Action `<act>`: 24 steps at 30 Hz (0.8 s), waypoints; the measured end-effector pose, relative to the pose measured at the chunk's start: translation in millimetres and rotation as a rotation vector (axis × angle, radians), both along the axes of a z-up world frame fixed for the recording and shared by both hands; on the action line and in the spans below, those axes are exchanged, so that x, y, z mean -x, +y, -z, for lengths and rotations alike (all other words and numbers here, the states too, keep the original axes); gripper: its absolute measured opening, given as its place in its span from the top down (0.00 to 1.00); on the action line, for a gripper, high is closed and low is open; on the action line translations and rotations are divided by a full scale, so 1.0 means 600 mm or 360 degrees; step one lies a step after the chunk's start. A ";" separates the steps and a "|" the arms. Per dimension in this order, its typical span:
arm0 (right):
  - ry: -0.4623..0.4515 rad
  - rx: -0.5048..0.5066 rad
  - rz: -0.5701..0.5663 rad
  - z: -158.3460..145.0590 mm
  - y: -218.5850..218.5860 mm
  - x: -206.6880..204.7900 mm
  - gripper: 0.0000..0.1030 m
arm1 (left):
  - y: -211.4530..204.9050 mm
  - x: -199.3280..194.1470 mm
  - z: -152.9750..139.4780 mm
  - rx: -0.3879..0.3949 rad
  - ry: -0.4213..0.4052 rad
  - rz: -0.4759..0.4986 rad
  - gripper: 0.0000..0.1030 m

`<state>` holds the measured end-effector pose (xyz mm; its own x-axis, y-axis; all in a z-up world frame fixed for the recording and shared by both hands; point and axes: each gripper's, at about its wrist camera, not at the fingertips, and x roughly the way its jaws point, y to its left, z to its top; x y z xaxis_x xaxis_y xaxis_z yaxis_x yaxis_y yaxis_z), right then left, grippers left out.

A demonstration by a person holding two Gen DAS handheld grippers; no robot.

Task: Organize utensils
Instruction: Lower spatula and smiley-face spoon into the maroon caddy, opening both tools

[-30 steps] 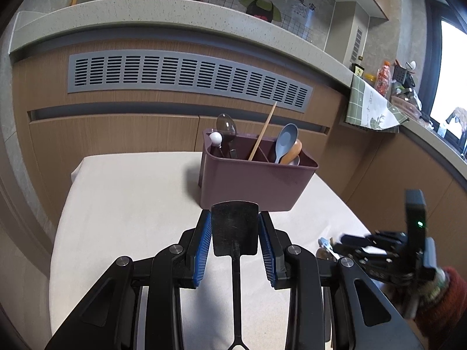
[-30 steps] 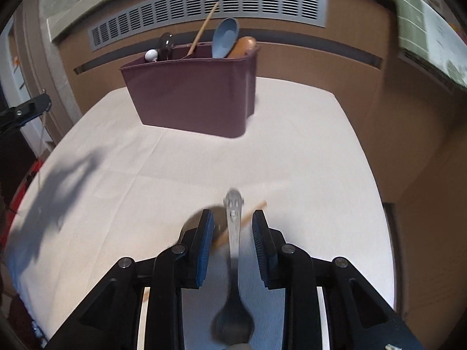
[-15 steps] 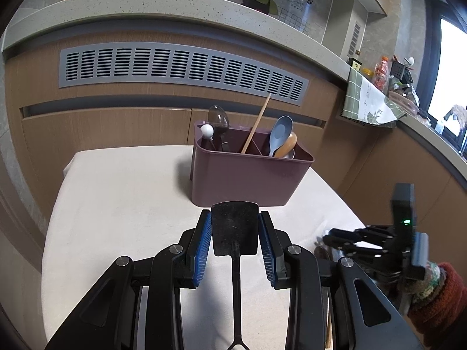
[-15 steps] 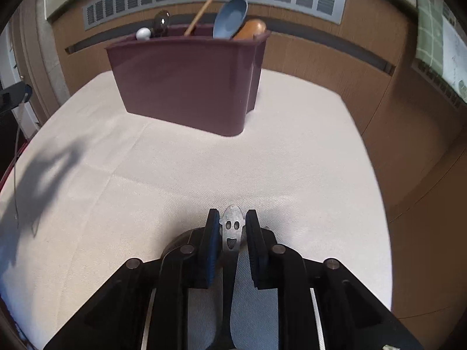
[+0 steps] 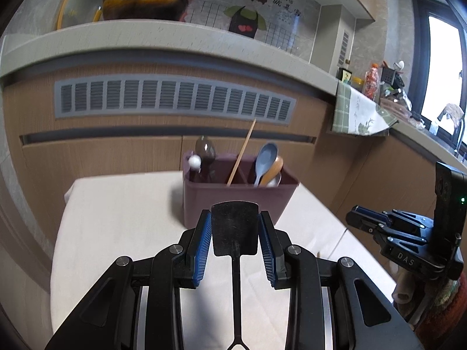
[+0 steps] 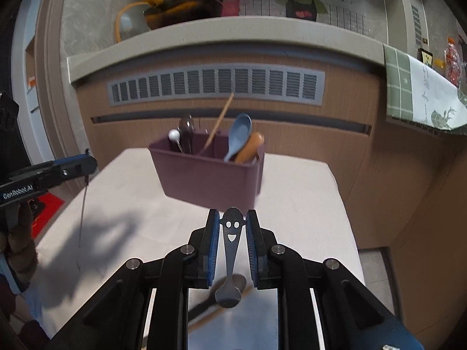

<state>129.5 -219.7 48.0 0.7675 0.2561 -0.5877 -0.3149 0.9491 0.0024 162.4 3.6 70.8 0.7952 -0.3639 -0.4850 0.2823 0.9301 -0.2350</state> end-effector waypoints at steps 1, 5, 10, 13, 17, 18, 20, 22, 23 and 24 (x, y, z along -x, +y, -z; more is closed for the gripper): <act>-0.0015 -0.0018 -0.0007 -0.009 0.002 -0.005 0.84 | -0.001 -0.006 -0.012 0.0009 -0.0026 0.0002 0.68; -0.0155 -0.0051 -0.0041 -0.076 0.023 -0.033 0.84 | 0.003 -0.041 -0.092 0.0082 -0.0241 -0.0009 0.68; -0.0449 -0.0053 -0.0030 -0.212 0.044 -0.082 0.84 | 0.004 -0.106 -0.174 0.0188 -0.0588 -0.0108 0.68; -0.0491 -0.0039 -0.0015 -0.240 0.055 -0.122 0.84 | 0.000 -0.147 -0.171 0.0183 -0.0690 -0.0173 0.68; -0.0473 -0.0006 0.0008 -0.221 0.068 -0.170 0.84 | -0.008 -0.208 -0.131 0.0209 -0.0644 -0.0169 0.68; -0.0442 -0.0016 0.0003 -0.211 0.069 -0.182 0.84 | -0.007 -0.221 -0.120 0.0222 -0.0617 -0.0161 0.68; -0.0395 -0.0022 0.0002 -0.187 0.071 -0.198 0.84 | -0.011 -0.241 -0.094 0.0241 -0.0575 -0.0160 0.68; -0.0338 -0.0011 0.0008 -0.158 0.075 -0.221 0.84 | -0.015 -0.256 -0.060 0.0240 -0.0525 -0.0146 0.66; -0.0316 -0.0017 0.0004 -0.147 0.074 -0.230 0.84 | -0.018 -0.265 -0.047 0.0229 -0.0481 -0.0120 0.63; -0.0259 -0.0043 -0.0032 -0.129 0.074 -0.241 0.83 | -0.021 -0.276 -0.030 0.0199 -0.0389 -0.0082 0.58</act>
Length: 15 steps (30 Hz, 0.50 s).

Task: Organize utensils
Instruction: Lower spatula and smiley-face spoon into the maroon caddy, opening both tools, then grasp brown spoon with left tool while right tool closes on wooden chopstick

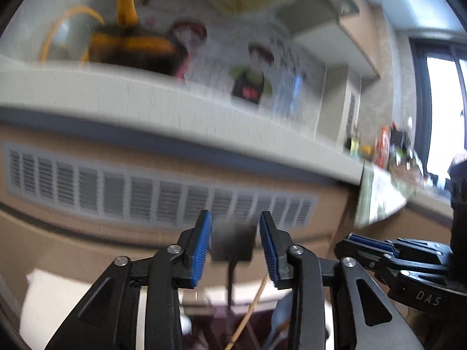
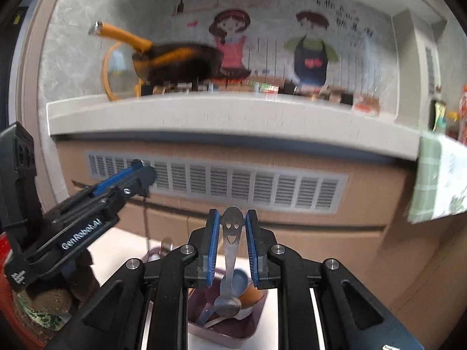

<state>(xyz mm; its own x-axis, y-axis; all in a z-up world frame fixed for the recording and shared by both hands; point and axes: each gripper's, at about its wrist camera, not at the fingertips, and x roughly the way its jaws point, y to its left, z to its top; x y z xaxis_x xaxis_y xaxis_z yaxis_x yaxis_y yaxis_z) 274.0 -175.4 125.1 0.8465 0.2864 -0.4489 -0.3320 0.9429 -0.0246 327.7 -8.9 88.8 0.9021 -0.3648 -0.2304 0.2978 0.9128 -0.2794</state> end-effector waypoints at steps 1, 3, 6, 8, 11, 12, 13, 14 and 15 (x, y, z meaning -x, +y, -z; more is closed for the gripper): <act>0.0068 -0.0015 -0.0030 0.014 -0.001 -0.008 0.83 | 0.000 -0.004 0.009 -0.0013 0.0059 0.0027 0.49; 0.0176 -0.0045 -0.0040 0.039 -0.008 -0.019 0.82 | 0.007 -0.003 0.021 0.0011 0.0131 0.0063 0.48; 0.0215 -0.0047 0.0023 0.051 -0.024 -0.014 0.82 | 0.025 0.019 0.019 0.0036 0.0173 0.0017 0.44; 0.0218 -0.0032 0.0046 0.050 -0.035 0.005 0.81 | 0.032 0.046 0.018 0.0012 0.0206 0.0003 0.40; 0.0283 0.0052 0.0102 0.065 -0.050 0.045 0.79 | 0.032 0.102 0.024 -0.0073 0.0254 0.0009 0.37; 0.0331 0.0069 0.0132 0.076 -0.055 0.060 0.79 | 0.033 0.124 0.028 -0.0091 0.0269 0.0018 0.36; 0.0377 0.0072 0.0161 0.090 -0.064 0.073 0.79 | 0.033 0.144 0.036 -0.0104 0.0284 0.0028 0.35; 0.0434 0.0074 0.0197 0.106 -0.072 0.089 0.79 | 0.031 0.162 0.044 -0.0120 0.0302 0.0034 0.34; 0.0515 0.0076 0.0258 0.131 -0.084 0.113 0.79 | 0.027 0.188 0.060 -0.0156 0.0342 0.0031 0.32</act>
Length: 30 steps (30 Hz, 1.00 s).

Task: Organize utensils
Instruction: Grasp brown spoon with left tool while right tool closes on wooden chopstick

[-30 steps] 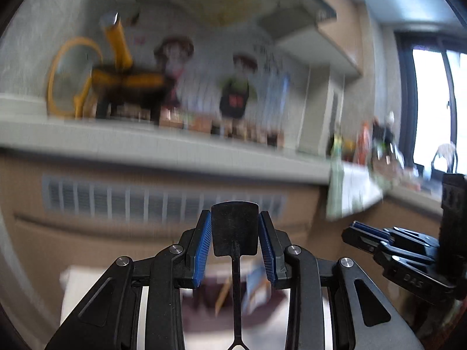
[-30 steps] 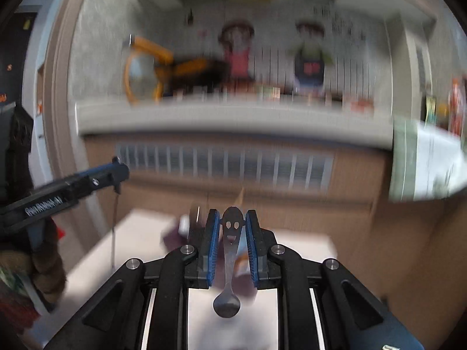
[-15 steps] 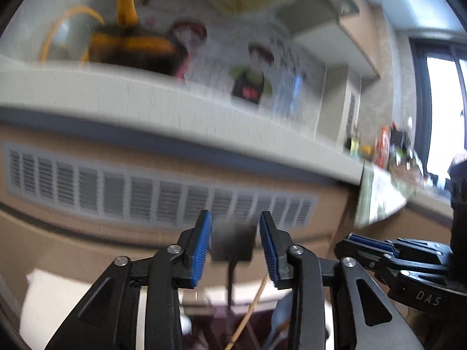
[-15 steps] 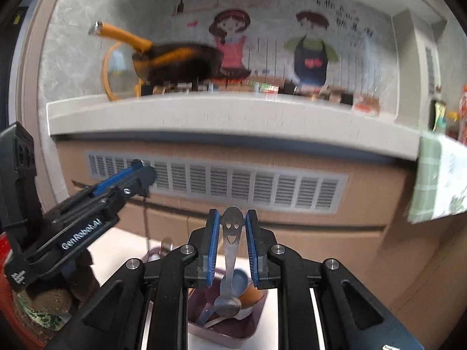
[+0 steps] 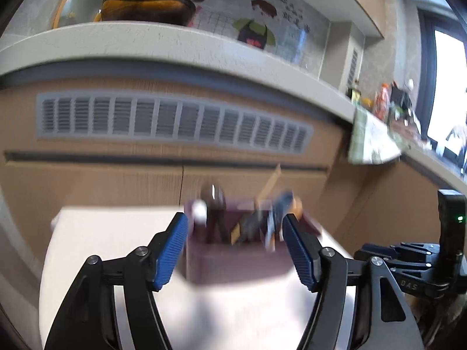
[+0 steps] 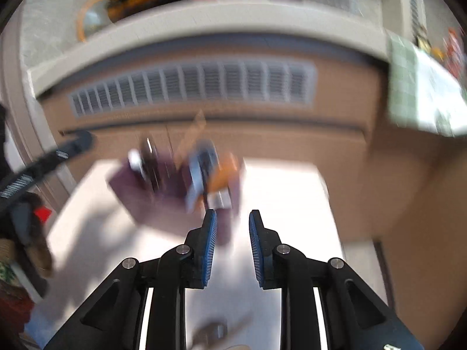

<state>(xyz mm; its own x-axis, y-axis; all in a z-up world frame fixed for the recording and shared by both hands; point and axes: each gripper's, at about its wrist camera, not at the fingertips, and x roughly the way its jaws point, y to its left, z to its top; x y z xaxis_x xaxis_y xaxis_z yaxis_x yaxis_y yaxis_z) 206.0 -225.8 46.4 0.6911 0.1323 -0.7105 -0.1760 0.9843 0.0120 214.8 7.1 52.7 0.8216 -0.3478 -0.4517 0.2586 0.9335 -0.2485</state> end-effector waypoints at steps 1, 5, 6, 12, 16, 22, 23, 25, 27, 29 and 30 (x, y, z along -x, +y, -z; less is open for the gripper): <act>0.0044 0.0004 0.0031 0.014 -0.006 0.014 0.79 | -0.004 0.015 0.011 -0.0031 0.0035 -0.0004 0.31; 0.0231 -0.0002 0.0096 0.090 -0.018 0.095 0.79 | -0.027 0.063 0.068 -0.0119 0.0262 0.0037 0.30; 0.0271 -0.0007 0.0102 0.109 -0.015 0.112 0.79 | -0.035 0.073 0.085 -0.0131 0.0335 0.0060 0.30; 0.0376 -0.0109 0.0157 0.158 -0.004 0.133 0.79 | -0.057 0.104 0.134 -0.0238 0.0482 0.0084 0.30; 0.0419 -0.0110 0.0155 0.175 0.005 0.114 0.79 | -0.062 0.106 0.140 -0.0263 0.0513 0.0088 0.30; 0.0371 0.0043 0.0072 0.173 0.004 0.127 0.81 | -0.075 0.092 0.138 -0.0287 0.0541 0.0099 0.30; 0.0366 0.0067 0.0089 0.172 -0.007 0.130 0.81 | -0.078 0.090 0.138 -0.0288 0.0544 0.0105 0.30; 0.0361 0.0094 0.0131 0.170 -0.035 0.134 0.81 | -0.089 0.091 0.139 -0.0297 0.0552 0.0125 0.30; 0.0359 0.0073 0.0174 0.168 -0.069 0.142 0.81 | -0.103 0.092 0.139 -0.0307 0.0559 0.0155 0.30; 0.0352 0.0065 0.0220 0.165 -0.097 0.152 0.81 | -0.116 0.091 0.139 -0.0307 0.0569 0.0192 0.30; 0.0344 0.0069 0.0244 0.165 -0.109 0.157 0.81 | -0.128 0.091 0.139 -0.0303 0.0583 0.0228 0.30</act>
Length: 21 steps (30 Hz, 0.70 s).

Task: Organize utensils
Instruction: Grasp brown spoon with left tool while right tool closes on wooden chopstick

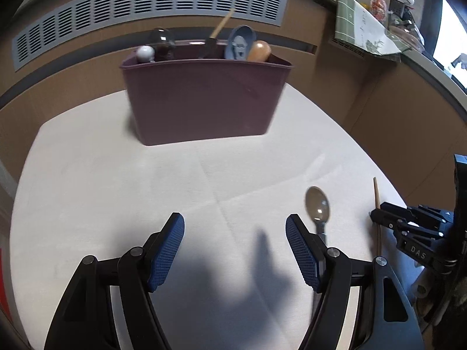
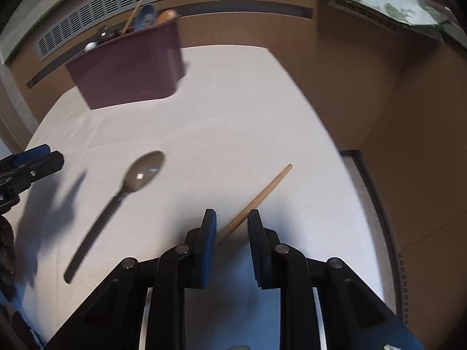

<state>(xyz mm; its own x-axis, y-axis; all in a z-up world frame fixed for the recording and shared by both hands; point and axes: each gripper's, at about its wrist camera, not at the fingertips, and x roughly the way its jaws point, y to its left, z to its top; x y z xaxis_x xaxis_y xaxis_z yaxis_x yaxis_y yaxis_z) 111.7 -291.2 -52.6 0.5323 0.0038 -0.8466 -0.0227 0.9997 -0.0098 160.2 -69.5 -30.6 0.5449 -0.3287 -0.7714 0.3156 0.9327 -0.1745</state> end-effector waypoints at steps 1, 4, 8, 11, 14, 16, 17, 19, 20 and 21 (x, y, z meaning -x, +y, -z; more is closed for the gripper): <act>-0.0010 0.0002 0.0021 0.000 -0.012 0.005 0.81 | -0.008 0.000 0.000 0.0009 0.0014 0.0027 0.30; -0.0042 -0.0039 0.0038 0.001 -0.030 0.016 0.81 | -0.041 0.002 0.006 0.0052 0.0076 0.0153 0.30; -0.0077 -0.0031 0.0033 0.002 -0.028 0.027 0.80 | -0.089 0.001 0.020 0.0028 0.0140 0.0310 0.30; -0.0092 -0.0048 0.0027 0.004 -0.030 0.028 0.80 | -0.119 -0.007 0.031 -0.0062 0.0144 0.0354 0.30; -0.0104 -0.0071 0.0022 0.004 -0.034 0.032 0.80 | -0.138 -0.019 0.038 -0.0134 0.0130 0.0360 0.30; -0.0113 -0.0073 0.0017 0.005 -0.034 0.034 0.80 | -0.148 -0.026 0.038 -0.0174 0.0115 0.0365 0.30; -0.0117 -0.0072 0.0015 0.005 -0.034 0.035 0.80 | -0.150 -0.029 0.038 -0.0183 0.0113 0.0366 0.30; -0.0124 -0.0071 0.0012 0.007 -0.034 0.034 0.80 | -0.155 -0.034 0.039 -0.0214 0.0108 0.0367 0.30; -0.0125 -0.0072 0.0012 0.007 -0.034 0.034 0.80 | -0.157 -0.034 0.040 -0.0235 0.0104 0.0374 0.30; -0.0125 -0.0073 0.0012 0.007 -0.034 0.034 0.80 | -0.159 -0.034 0.041 -0.0247 0.0101 0.0381 0.30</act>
